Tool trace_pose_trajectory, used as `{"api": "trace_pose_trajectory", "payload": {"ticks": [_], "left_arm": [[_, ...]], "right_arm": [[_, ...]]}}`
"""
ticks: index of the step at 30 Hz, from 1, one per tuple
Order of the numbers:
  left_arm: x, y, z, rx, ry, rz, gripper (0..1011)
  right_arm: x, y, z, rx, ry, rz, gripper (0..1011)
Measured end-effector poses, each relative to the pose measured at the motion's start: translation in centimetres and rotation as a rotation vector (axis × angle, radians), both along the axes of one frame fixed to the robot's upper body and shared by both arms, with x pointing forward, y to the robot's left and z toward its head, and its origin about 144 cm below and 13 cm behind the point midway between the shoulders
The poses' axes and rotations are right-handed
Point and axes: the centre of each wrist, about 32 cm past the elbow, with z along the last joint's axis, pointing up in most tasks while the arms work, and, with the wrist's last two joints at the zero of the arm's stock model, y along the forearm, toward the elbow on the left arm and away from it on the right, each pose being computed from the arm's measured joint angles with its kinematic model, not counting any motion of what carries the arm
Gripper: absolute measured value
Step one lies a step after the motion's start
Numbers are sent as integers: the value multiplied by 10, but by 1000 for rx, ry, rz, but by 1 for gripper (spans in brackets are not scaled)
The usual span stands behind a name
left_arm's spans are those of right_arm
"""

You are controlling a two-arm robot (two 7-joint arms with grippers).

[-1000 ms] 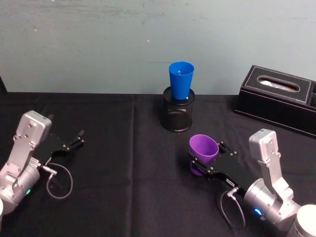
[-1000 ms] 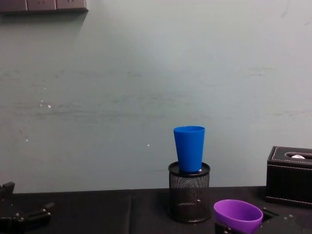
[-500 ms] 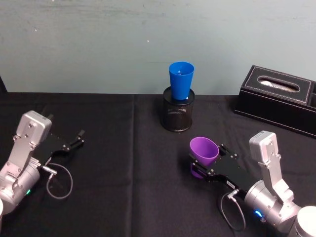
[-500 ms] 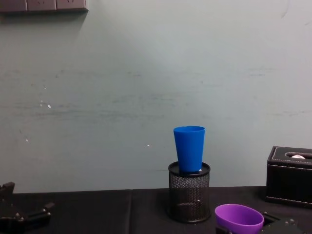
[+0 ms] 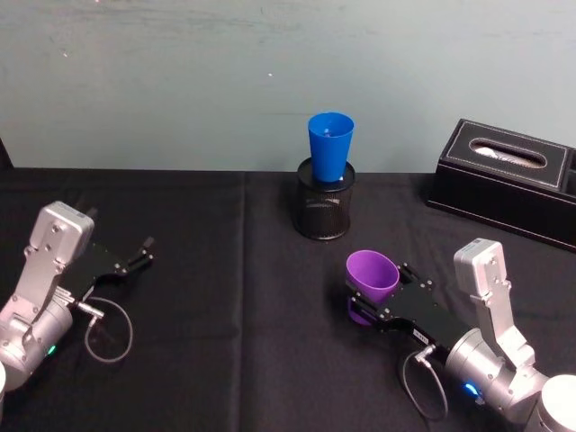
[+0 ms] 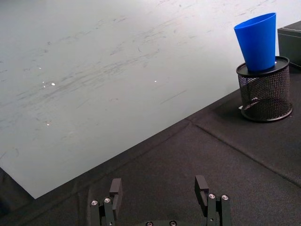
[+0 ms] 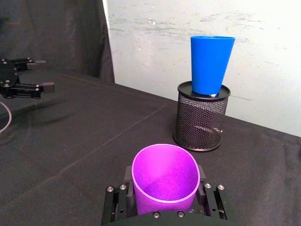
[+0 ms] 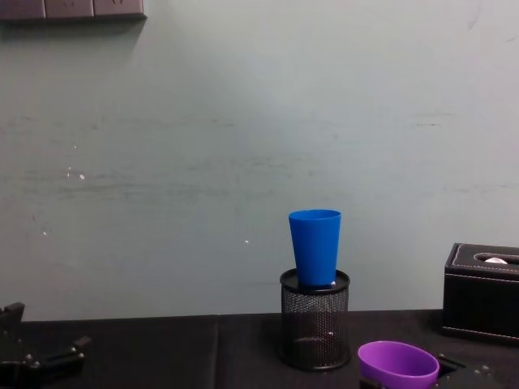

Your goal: Pick up one cup with a gripper and tap it against the other cup.

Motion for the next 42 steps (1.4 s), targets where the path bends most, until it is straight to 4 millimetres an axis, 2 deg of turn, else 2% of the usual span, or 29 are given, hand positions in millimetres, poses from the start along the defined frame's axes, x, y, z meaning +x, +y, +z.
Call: {"api": "trace_pose_trajectory", "payload": {"ticks": [42], "left_arm": [[0, 0, 0, 0, 0, 0, 1011]], "right_arm": [[0, 0, 0, 1, -1, -1, 734]]}}
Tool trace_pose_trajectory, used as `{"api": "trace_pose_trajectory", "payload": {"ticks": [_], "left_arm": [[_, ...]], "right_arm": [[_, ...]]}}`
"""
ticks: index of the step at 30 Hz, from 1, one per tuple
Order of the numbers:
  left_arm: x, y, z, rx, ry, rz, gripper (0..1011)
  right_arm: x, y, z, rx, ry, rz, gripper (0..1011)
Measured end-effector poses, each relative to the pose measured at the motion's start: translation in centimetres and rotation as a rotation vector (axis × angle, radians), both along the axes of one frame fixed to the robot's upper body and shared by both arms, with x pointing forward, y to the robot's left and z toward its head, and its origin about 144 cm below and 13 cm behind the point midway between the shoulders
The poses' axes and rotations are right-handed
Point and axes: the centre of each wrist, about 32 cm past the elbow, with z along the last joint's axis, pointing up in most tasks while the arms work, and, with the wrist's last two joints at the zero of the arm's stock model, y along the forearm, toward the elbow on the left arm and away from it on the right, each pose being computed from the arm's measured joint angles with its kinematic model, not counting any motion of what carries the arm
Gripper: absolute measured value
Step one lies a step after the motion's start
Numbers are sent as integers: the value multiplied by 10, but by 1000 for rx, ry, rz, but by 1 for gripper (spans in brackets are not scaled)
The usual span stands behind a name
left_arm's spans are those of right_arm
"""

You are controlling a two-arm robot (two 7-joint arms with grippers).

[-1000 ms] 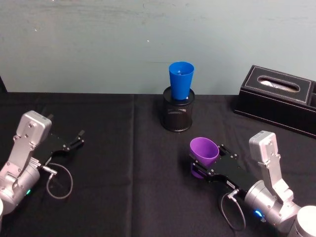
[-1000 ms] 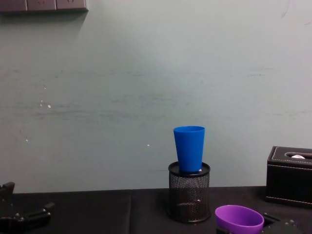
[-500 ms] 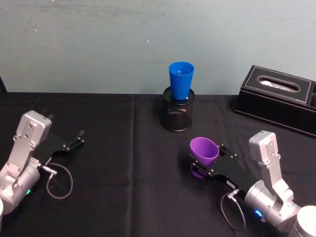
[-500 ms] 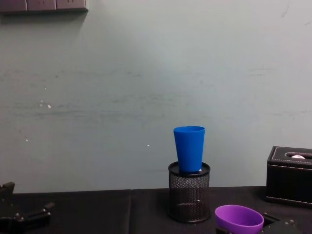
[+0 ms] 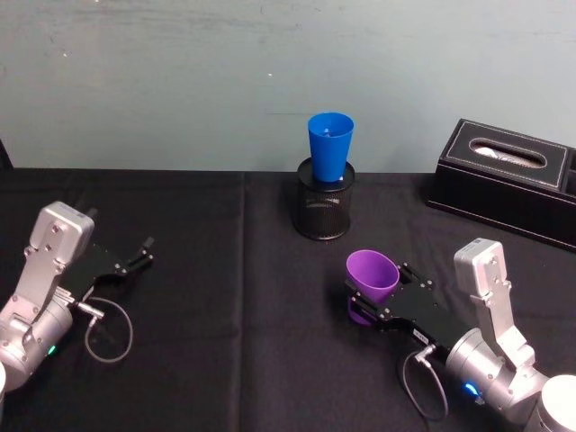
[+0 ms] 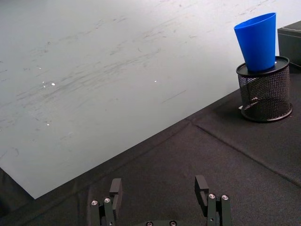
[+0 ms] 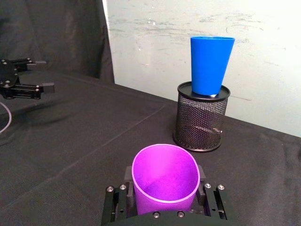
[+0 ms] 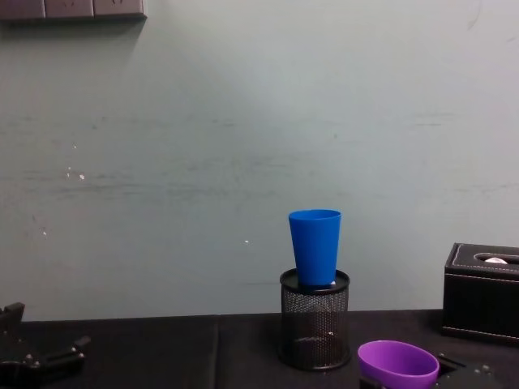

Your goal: Pick up one cup with a gripper and tap it against the other cup.

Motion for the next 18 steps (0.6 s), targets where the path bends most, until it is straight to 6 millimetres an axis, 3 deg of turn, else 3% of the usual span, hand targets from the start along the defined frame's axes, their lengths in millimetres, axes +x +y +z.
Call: {"api": "trace_pose_trajectory", "payload": {"ticks": [18], "left_arm": [[0, 0, 0, 0, 0, 0, 1011]], "right_arm": [[0, 0, 0, 0, 0, 0, 734]]}}
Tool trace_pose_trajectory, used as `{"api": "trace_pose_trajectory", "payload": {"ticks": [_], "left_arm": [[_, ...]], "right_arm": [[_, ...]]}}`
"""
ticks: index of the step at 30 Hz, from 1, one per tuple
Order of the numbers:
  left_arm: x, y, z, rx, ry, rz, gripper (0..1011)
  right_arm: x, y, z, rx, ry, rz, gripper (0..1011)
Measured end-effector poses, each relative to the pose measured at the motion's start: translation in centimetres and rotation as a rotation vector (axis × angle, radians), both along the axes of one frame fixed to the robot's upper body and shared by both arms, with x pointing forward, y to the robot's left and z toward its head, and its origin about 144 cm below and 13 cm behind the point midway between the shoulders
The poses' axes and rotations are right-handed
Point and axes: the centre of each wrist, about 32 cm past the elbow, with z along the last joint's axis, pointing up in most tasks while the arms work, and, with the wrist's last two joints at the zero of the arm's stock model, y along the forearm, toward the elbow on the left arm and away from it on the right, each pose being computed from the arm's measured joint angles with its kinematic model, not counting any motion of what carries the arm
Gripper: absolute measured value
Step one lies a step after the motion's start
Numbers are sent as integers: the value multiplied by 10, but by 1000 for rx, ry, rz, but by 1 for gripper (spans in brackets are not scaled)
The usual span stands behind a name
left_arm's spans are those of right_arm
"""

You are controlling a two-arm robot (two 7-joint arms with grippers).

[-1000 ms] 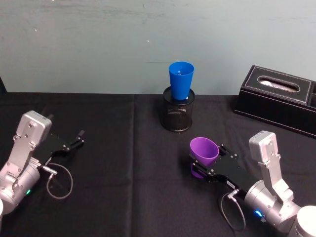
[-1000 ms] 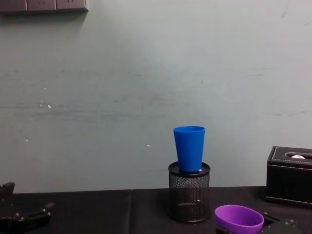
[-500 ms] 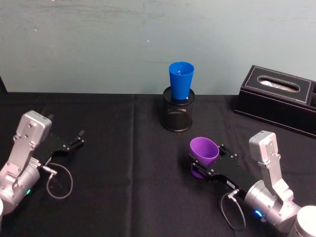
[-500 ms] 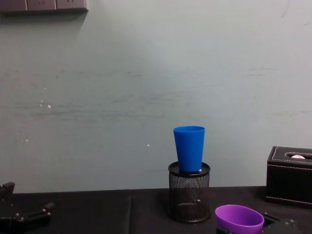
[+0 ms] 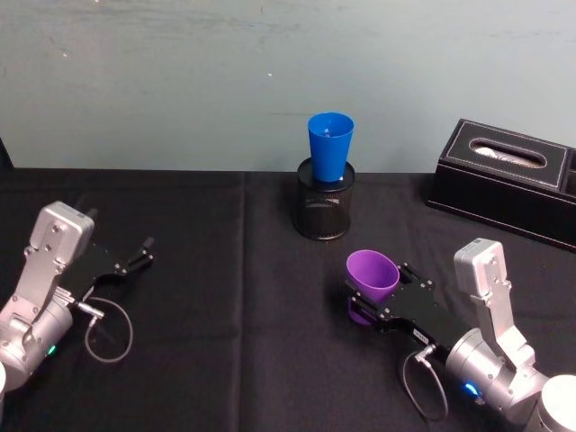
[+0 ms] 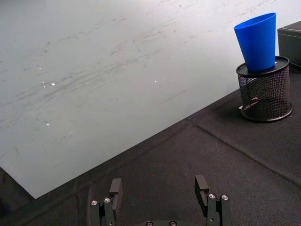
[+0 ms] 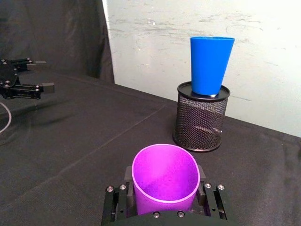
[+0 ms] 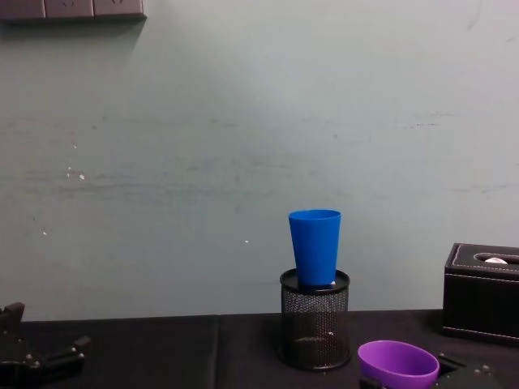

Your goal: Pick up one cup with a gripper and tap it against the other cup.

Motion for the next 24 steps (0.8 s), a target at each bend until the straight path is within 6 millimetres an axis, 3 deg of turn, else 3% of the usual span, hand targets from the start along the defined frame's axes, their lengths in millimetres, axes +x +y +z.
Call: {"api": "trace_pose_trajectory", "payload": {"ticks": [9, 17, 24], "left_arm": [[0, 0, 0, 0, 0, 0, 1011], [0, 0, 0, 0, 0, 0, 1011], [0, 0, 0, 0, 0, 0, 1011]], "right_arm": [[0, 0, 0, 0, 0, 0, 737], [0, 0, 0, 0, 0, 0, 953], [0, 0, 0, 0, 0, 0, 1002]]}}
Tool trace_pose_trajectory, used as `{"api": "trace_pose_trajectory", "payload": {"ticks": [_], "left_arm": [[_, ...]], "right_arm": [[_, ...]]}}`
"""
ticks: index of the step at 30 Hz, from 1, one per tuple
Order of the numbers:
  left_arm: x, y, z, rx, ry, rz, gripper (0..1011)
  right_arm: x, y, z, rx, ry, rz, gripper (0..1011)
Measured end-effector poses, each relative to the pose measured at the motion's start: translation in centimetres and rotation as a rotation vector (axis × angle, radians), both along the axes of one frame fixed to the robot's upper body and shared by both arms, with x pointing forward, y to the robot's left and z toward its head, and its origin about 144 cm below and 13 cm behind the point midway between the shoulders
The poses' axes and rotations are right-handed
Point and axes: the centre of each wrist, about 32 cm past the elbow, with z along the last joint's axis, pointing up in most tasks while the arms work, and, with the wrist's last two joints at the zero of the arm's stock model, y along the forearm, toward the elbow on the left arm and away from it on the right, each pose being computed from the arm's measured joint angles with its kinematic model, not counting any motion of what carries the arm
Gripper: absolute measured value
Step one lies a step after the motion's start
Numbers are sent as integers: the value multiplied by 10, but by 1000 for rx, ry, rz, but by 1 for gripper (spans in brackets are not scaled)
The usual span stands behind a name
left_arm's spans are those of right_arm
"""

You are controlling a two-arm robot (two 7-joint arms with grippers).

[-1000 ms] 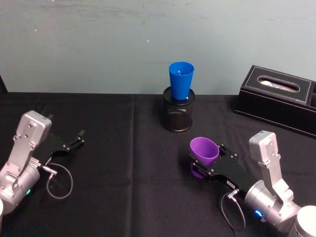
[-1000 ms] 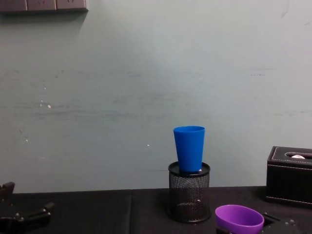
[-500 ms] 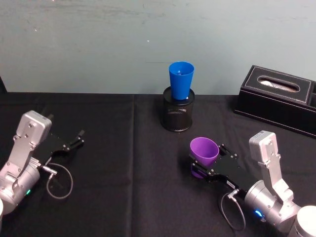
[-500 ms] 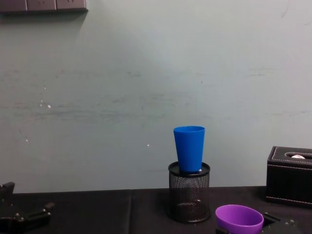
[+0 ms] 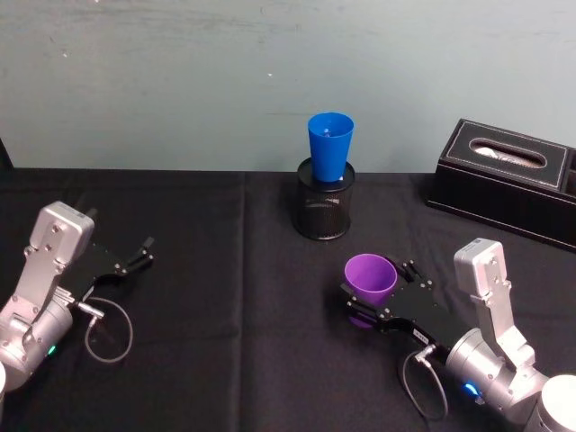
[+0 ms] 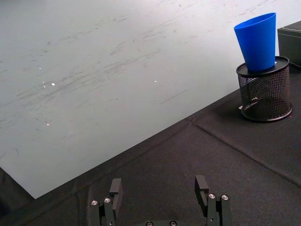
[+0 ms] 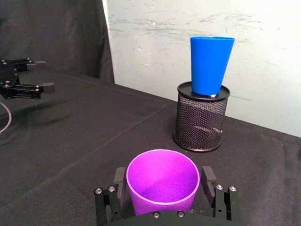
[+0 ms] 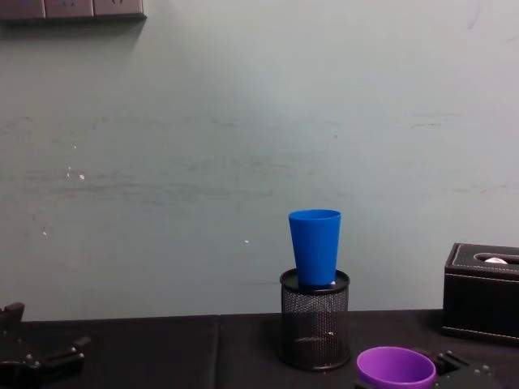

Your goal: Pick up one cup with a gripper and tap it against the other cup.

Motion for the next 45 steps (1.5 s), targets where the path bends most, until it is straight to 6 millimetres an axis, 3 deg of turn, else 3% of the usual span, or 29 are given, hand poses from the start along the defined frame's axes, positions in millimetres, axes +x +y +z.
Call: {"api": "trace_pose_trajectory", "payload": {"ticks": [45], "left_arm": [[0, 0, 0, 0, 0, 0, 1011]], "right_arm": [[-2, -4, 12, 84, -76, 8, 1003]]}}
